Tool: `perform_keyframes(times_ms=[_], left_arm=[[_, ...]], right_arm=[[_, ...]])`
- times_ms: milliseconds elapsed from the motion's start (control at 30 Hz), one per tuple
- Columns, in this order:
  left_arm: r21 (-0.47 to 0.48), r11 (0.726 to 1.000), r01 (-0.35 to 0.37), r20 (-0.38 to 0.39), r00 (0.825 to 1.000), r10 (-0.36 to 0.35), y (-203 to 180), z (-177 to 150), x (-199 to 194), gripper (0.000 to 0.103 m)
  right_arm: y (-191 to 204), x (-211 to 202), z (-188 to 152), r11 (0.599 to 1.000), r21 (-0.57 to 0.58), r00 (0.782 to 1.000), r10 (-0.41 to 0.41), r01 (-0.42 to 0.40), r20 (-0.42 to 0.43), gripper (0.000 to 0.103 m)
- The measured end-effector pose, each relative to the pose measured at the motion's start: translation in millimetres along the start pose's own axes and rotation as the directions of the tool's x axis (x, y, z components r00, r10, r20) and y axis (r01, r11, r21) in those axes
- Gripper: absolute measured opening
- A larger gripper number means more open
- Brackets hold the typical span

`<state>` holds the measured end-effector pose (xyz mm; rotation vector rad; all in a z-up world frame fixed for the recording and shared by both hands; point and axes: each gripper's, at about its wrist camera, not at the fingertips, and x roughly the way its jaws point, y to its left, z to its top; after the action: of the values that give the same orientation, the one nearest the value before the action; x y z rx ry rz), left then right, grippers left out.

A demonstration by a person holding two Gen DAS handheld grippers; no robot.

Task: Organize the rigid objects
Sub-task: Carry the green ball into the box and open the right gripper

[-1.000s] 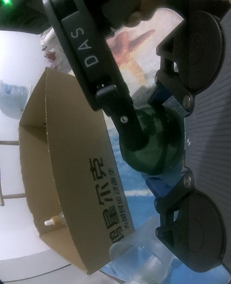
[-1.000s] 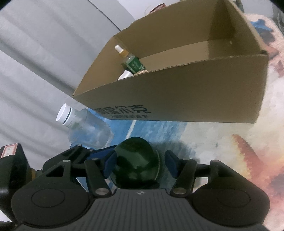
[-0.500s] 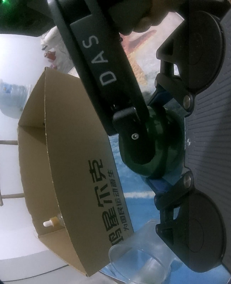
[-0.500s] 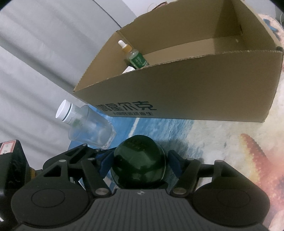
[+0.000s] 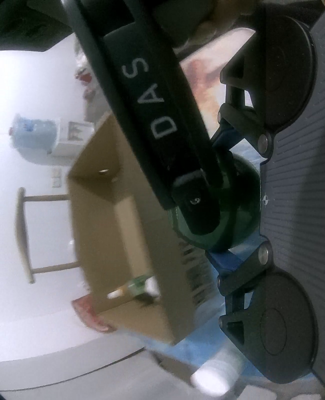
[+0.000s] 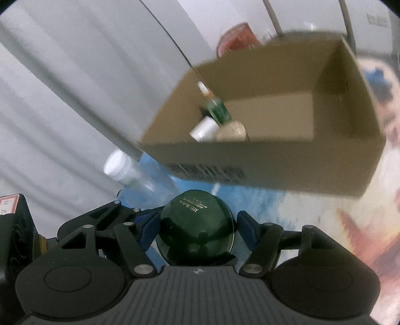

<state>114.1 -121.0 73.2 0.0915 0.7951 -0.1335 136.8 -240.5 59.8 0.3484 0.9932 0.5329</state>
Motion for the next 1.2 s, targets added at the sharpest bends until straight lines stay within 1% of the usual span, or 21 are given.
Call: perform_keyframes(times_ms=[133,167,233,267,300,333,433,467,533,633,733,833,1067,1200], left_arm=[[-0.003,1.0,-0.025,0.039,0.999,0.025,11.7,32.0,-18.6,0.083],[-0.004,0.999,-0.031,0.046,0.998,0.032,8.9,42.1,-16.3,0.083],[0.006,0.999,-0.048,0.059,0.997,0.048,18.2,59.2,-16.9,0.083],[0.006,0.999,-0.048,0.057,0.997,0.047,11.9,63.6,-9.7,0.083],[-0.003,0.999,-0.047,0.047,0.998,0.047,16.6,75.3,-4.4,0.083],[-0.004,0.999,-0.048,0.036,0.998,0.048,12.3,79.4,9.4,0.083],[-0.012,0.999,-0.036,-0.004,0.999,0.036,25.0,98.3,32.5,0.083],[-0.015,0.999,-0.032,-0.023,0.999,0.032,26.9,101.0,39.1,0.083],[-0.023,0.999,-0.027,-0.066,0.997,0.026,38.7,114.6,67.6,0.083],[-0.037,0.999,-0.023,-0.136,0.991,0.018,45.3,118.6,94.1,0.083],[-0.045,0.999,-0.031,-0.213,0.977,0.021,50.9,122.8,120.0,0.083],[-0.039,0.998,-0.049,-0.276,0.96,0.036,52.9,123.9,142.2,0.083],[-0.015,0.995,-0.098,-0.364,0.928,0.086,55.1,118.5,173.9,0.083],[-0.001,0.992,-0.128,-0.396,0.911,0.117,60.5,122.1,189.3,0.083]], right_arm=[[21.2,-17.8,28.4,0.998,-0.057,0.999,-0.005,0.008,0.049,0.071],[25.3,-20.8,37.5,0.997,-0.072,0.998,-0.008,0.012,0.057,0.071],[30.9,-24.9,57.0,0.995,-0.099,0.997,-0.005,0.013,0.073,0.072],[31.6,-25.7,68.1,0.994,-0.106,0.997,-0.002,0.01,0.078,0.072],[30.7,-25.1,79.4,0.994,-0.107,0.997,0.001,0.008,0.079,0.072],[27.7,-22.4,93.3,0.995,-0.104,0.997,0.005,0.003,0.076,0.072],[12.0,-7.7,129.9,0.997,-0.076,0.998,0.021,-0.016,0.057,0.072],[5.8,-1.8,140.0,0.998,-0.065,0.999,0.022,-0.019,0.049,0.072],[-9.8,15.0,162.1,0.999,-0.027,0.999,0.023,-0.023,0.026,0.072],[-35.3,41.6,185.7,0.999,0.027,1.0,0.023,-0.023,-0.01,0.072],[-59.6,70.7,199.3,0.996,0.082,0.998,0.025,-0.02,-0.058,0.072],[-78.7,97.8,203.5,0.992,0.125,0.994,0.026,-0.013,-0.104,0.072],[-108.5,138.8,205.2,0.975,0.221,0.983,0.072,-0.033,-0.171,0.073],[-119.8,154.5,205.6,0.963,0.264,0.978,0.097,-0.045,-0.186,0.073]])
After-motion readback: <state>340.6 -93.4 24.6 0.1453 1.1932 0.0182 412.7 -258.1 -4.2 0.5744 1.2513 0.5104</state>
